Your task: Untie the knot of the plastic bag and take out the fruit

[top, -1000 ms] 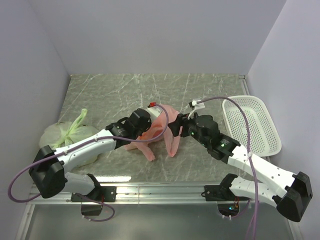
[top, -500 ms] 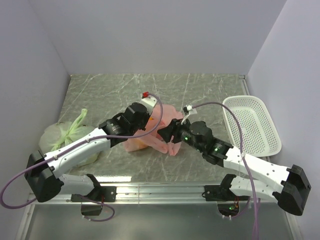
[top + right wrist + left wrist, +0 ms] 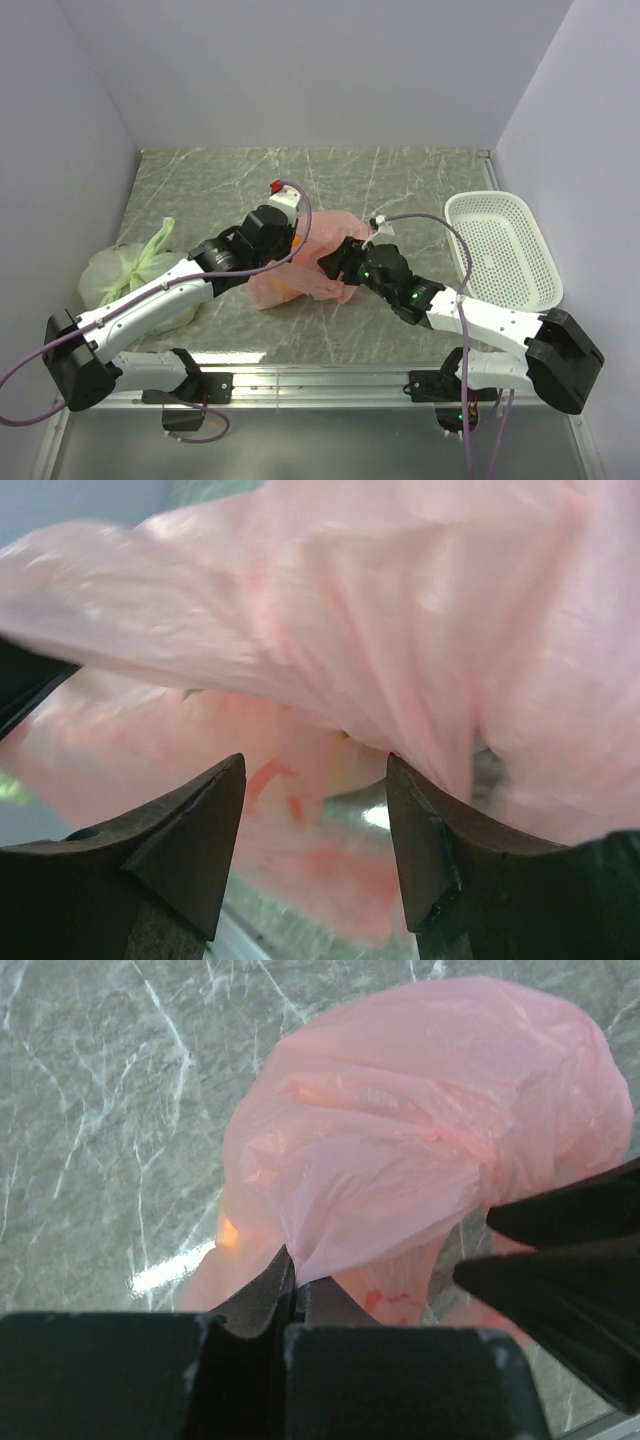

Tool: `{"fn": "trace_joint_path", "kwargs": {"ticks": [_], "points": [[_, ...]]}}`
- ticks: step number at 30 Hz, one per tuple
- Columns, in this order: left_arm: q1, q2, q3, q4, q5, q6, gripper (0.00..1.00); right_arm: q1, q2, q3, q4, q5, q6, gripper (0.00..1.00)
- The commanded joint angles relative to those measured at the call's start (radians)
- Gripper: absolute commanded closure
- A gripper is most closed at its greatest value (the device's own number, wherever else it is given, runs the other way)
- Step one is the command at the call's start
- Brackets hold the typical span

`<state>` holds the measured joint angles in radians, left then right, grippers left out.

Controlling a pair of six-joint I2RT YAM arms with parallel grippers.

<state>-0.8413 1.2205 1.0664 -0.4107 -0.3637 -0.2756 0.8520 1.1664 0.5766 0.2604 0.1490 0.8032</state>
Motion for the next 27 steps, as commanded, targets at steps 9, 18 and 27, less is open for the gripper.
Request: {"fn": "trace_joint_path", "kwargs": {"ticks": [9,18,27], "points": [[-0.002,-0.026,-0.005,-0.028,-0.046,-0.091,0.99,-0.281,-0.086,-0.051,-0.113,0.127,-0.051,0.34],[-0.002,0.056,0.027,0.029,0.015,-0.16,1.0,-0.137,-0.247,0.08,-0.285,0.141,-0.168,0.32],[-0.002,0.076,0.04,0.026,0.009,-0.201,0.99,0.042,-0.17,0.091,-0.158,0.074,-0.038,0.35]]}}
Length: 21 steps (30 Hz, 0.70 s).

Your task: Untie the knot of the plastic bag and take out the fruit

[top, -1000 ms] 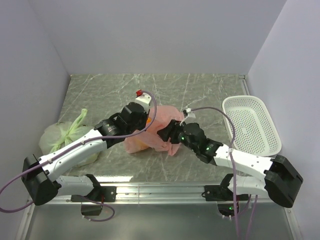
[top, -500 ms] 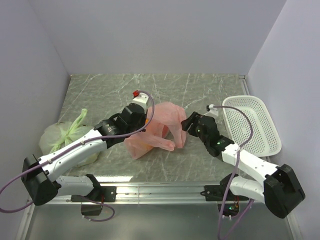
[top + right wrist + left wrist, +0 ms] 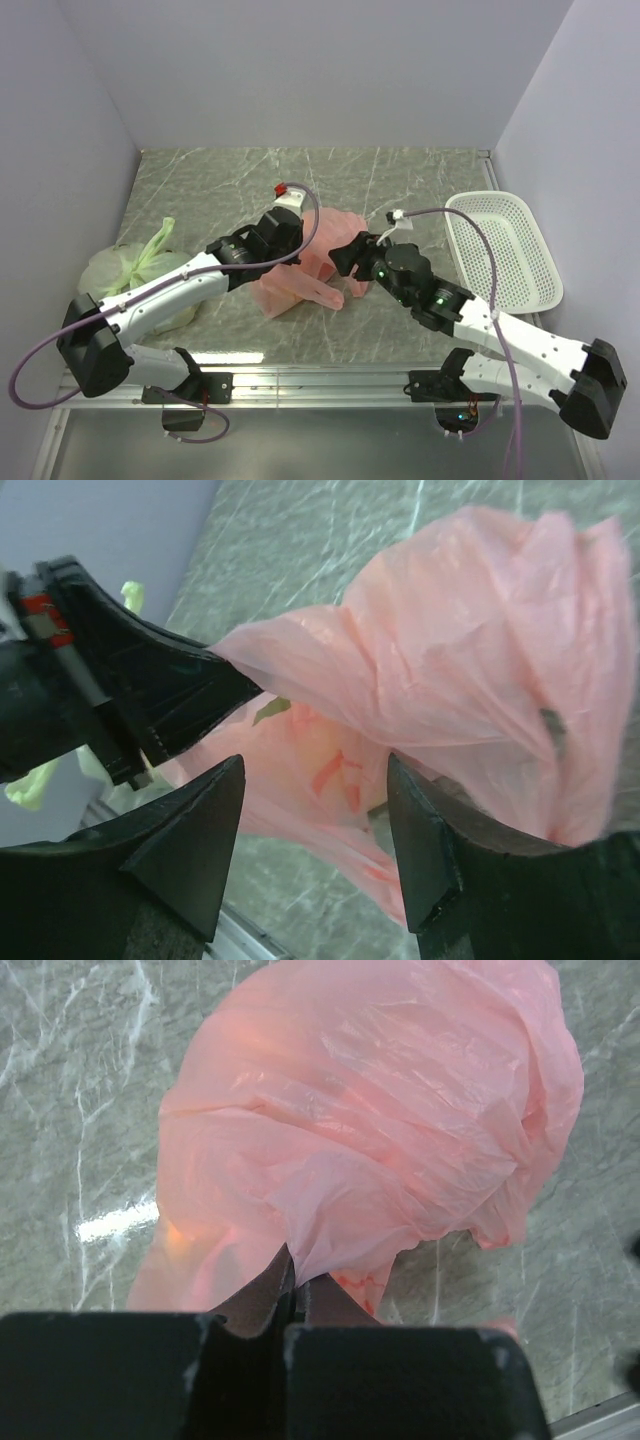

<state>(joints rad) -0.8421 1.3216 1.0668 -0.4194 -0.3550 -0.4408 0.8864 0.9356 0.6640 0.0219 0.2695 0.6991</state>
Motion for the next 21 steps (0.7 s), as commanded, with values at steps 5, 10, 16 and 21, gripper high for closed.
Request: {"fn": "trace_joint_path", "kwargs": {"ticks": [5,10,16,21], "points": [[-0.002,-0.1,0.01,0.041,-0.081,-0.084,0.99,0.016,0.215,-0.015,0.239,-0.108,0.155,0.38],[-0.002,-0.157,-0.031,0.071,-0.088,-0.107,1.0,0.017,0.313,-0.021,0.337,-0.075,0.194,0.38],[-0.002,-0.174,-0.053,0.067,-0.058,-0.113,1.0,0.008,0.399,-0.038,0.467,-0.021,0.273,0.28],[0.0,-0.193,-0.083,0.079,-0.048,-0.125,0.99,0.005,0.492,0.016,0.469,0.056,0.3,0.32]]}}
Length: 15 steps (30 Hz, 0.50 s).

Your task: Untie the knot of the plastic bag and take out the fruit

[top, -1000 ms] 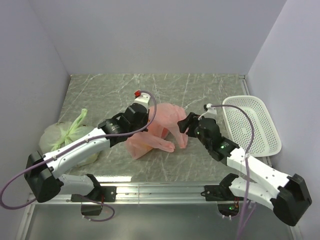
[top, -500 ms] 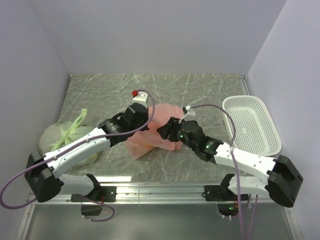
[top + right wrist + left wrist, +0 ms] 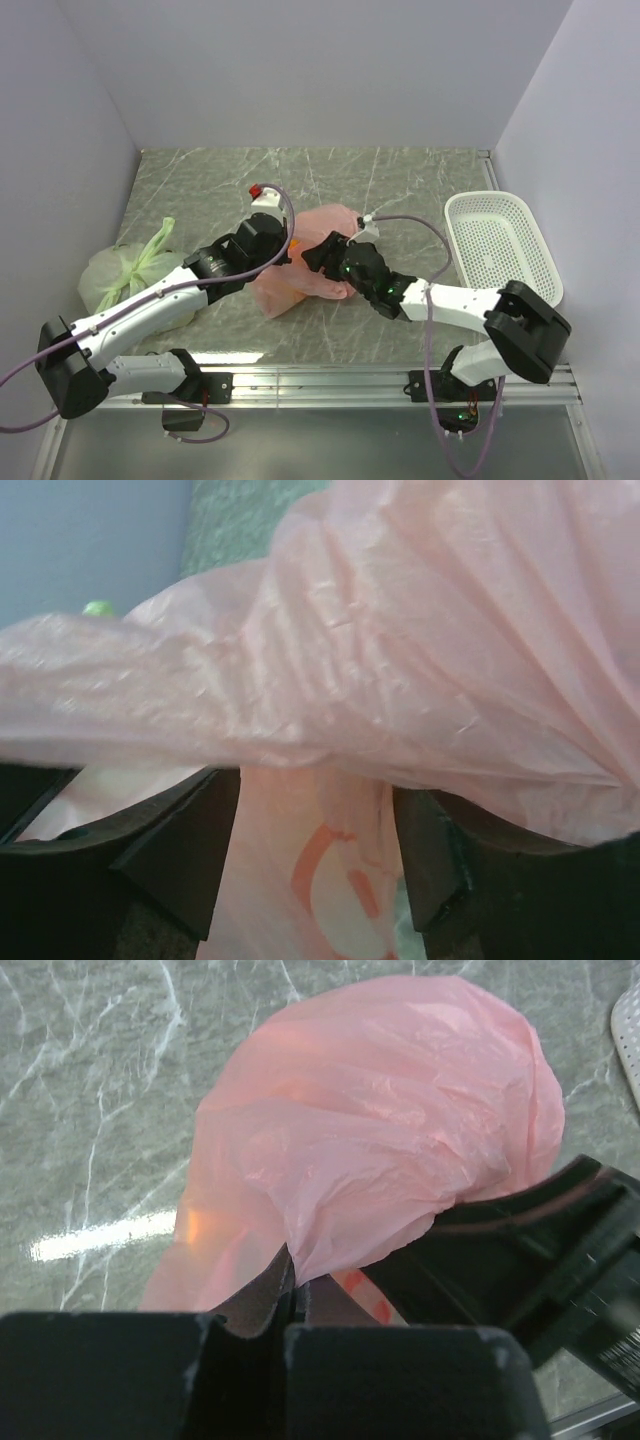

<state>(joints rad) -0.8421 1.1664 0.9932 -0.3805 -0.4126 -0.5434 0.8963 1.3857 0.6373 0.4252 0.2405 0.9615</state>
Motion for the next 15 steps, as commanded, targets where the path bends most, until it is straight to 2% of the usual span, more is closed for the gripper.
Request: {"fn": "trace_joint_path", "kwargs": {"ticks": [1,4,5,6,8,11,15], "points": [[-0.002,-0.045,-0.011,0.04,0.006,-0.026,0.99,-0.01,0.071,0.045,0.063,0.1,0.042,0.34],[0.0,-0.056,-0.01,0.025,-0.038,-0.018,0.99,-0.026,0.093,0.038,0.047,0.1,0.052,0.51],[0.0,-0.059,-0.005,0.002,-0.055,-0.015,0.99,-0.034,0.085,0.015,0.041,0.102,0.048,0.73],[0.003,-0.06,-0.005,-0.003,-0.09,-0.013,0.99,-0.04,0.072,0.0,0.032,0.106,0.045,0.86],[0.017,-0.07,-0.017,-0.014,-0.112,-0.006,1.0,-0.063,0.006,-0.04,-0.023,0.106,0.022,1.0],[0.095,-0.076,-0.043,-0.035,-0.117,-0.03,0.99,-0.092,-0.123,-0.106,-0.138,0.117,-0.021,1.0],[0.259,-0.073,-0.093,-0.037,-0.08,-0.087,0.99,-0.193,-0.324,-0.194,-0.311,0.122,-0.058,1.0]]}}
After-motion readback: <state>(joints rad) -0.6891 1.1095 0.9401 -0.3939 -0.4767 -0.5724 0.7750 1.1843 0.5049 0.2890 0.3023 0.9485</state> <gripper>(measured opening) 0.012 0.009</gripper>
